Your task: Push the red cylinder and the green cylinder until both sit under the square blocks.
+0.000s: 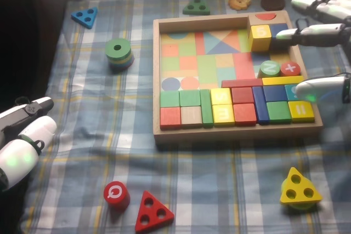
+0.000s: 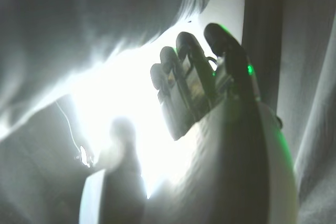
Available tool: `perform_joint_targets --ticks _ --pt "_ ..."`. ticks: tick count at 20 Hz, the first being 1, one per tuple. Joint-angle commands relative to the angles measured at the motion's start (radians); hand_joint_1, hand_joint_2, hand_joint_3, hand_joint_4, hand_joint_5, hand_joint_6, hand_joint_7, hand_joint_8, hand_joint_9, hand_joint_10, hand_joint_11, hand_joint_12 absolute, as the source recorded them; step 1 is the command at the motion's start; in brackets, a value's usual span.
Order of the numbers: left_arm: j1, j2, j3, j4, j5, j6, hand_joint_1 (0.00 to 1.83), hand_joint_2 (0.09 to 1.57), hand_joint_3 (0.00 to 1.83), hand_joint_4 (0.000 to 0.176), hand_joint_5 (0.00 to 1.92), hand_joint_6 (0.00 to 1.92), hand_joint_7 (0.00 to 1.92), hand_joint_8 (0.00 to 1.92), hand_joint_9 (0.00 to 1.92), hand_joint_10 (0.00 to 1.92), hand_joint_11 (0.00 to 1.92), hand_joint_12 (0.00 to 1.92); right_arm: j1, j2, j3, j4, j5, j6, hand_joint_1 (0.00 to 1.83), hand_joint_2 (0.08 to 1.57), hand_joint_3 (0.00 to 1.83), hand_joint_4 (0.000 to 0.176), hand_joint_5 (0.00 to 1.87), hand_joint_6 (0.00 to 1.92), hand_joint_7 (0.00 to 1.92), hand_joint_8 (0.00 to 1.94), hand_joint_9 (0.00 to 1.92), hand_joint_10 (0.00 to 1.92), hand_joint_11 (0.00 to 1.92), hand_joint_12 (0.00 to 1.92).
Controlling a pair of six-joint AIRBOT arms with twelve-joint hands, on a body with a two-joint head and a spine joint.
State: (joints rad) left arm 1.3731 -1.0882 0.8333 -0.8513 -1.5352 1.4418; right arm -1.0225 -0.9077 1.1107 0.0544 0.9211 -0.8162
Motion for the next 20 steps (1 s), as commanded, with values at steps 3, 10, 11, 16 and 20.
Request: perform_joint_targets --ticks 3,10,11,16,20 --pt "-0.001 0.000 0.006 0.035 -0.118 -0.014 0.33 1.36 0.00 0.000 0.61 0.00 0.57 0.00 0.44 0.02 0.00 0.62 -0.071 -0.003 -0.020 0.101 0.231 0.001 0.00 1.13 0.01 0.033 0.55 0.01 0.23 0.01 0.07 0.01 0.06 0.03" --pt "-0.001 0.001 0.006 0.035 -0.122 -0.021 0.34 1.37 0.00 0.000 0.62 0.00 0.57 0.00 0.44 0.02 0.00 0.58 -0.273 0.003 -0.161 0.384 0.526 -0.177 0.00 1.20 0.00 0.082 0.50 0.00 0.32 0.00 0.16 0.01 0.10 0.04" --pt "-0.001 0.001 0.006 0.035 -0.122 -0.022 0.35 1.37 0.00 0.000 0.62 0.00 0.57 0.00 0.44 0.02 0.00 0.62 -0.298 -0.001 -0.171 0.413 0.564 -0.177 0.00 1.21 0.01 0.065 0.49 0.00 0.32 0.00 0.16 0.01 0.10 0.04" --pt "-0.002 0.001 0.007 0.035 -0.123 -0.025 0.38 1.37 0.00 0.000 0.60 0.00 0.56 0.00 0.43 0.01 0.00 0.61 -0.394 -0.066 -0.222 0.579 0.779 -0.151 0.00 1.23 0.01 0.033 0.52 0.01 0.38 0.01 0.24 0.02 0.17 0.07" --pt "-0.002 0.001 0.007 0.036 -0.123 -0.026 0.36 1.37 0.00 0.000 0.59 0.00 0.54 0.00 0.41 0.01 0.00 0.50 -0.438 -0.131 -0.226 0.694 0.841 -0.086 0.00 1.38 0.01 0.017 0.53 0.01 0.42 0.01 0.31 0.01 0.22 0.08"
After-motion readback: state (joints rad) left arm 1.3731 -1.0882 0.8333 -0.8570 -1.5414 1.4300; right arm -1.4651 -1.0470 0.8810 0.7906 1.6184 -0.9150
